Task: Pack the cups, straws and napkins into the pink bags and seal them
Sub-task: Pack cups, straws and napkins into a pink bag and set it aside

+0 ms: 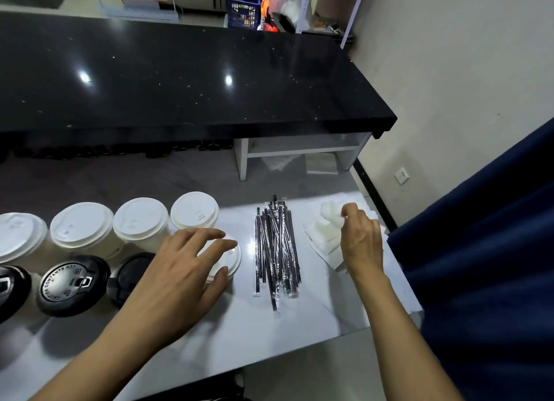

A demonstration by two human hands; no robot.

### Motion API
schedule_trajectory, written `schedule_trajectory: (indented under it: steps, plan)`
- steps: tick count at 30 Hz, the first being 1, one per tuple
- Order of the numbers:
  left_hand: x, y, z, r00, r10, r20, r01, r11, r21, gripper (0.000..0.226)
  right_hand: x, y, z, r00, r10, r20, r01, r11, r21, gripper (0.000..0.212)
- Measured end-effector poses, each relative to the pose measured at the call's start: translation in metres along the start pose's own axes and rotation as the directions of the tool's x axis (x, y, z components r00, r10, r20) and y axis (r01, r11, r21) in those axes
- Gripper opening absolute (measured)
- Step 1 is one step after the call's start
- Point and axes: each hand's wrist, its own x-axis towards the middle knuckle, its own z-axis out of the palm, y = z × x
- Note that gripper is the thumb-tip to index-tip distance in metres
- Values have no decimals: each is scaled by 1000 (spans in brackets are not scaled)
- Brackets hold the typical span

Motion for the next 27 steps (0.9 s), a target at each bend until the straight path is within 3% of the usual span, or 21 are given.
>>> schedule_trajectory:
  steps: [3, 8, 11, 13, 16, 19, 24, 27]
  plan:
    - [-1, -2, 0, 1000, -1, 5, 1, 1000, 1, 39, 11, 9, -1, 998, -66, 0, 66, 998, -3, 32]
    - [-2, -2, 2, 1000, -13, 8, 13, 1000, 5, 40, 24, 11, -13, 960, -216, -176, 207, 976, -71, 21]
    - [-2, 0, 4, 1000, -15, 13, 15, 1000, 4, 40, 7, 5, 11, 941, -333, 65, 338, 934, -112, 27]
    - [-1, 2, 3, 1000, -14, 8, 14, 1000, 8, 40, -8, 10, 27, 918, -283, 279, 329, 934, -136, 30]
    - [-1, 3, 1, 1000, -24, -1, 24, 1000, 8, 41, -19, 14, 32, 892, -175, 417, 257, 955, -149, 25]
    - [-1, 5, 0, 1000, -29, -5, 29, 1000, 5, 41, -19, 11, 30, 905, -152, 397, 227, 963, -148, 2]
    - [1, 6, 0, 1000, -20, -11, 20, 1000, 12, 40, -9, 10, 18, 912, -61, 406, 122, 985, -125, 24]
    - [2, 7, -2, 1000, -18, -13, 18, 1000, 8, 40, 1, 11, 7, 939, -78, 336, 117, 988, -96, 25]
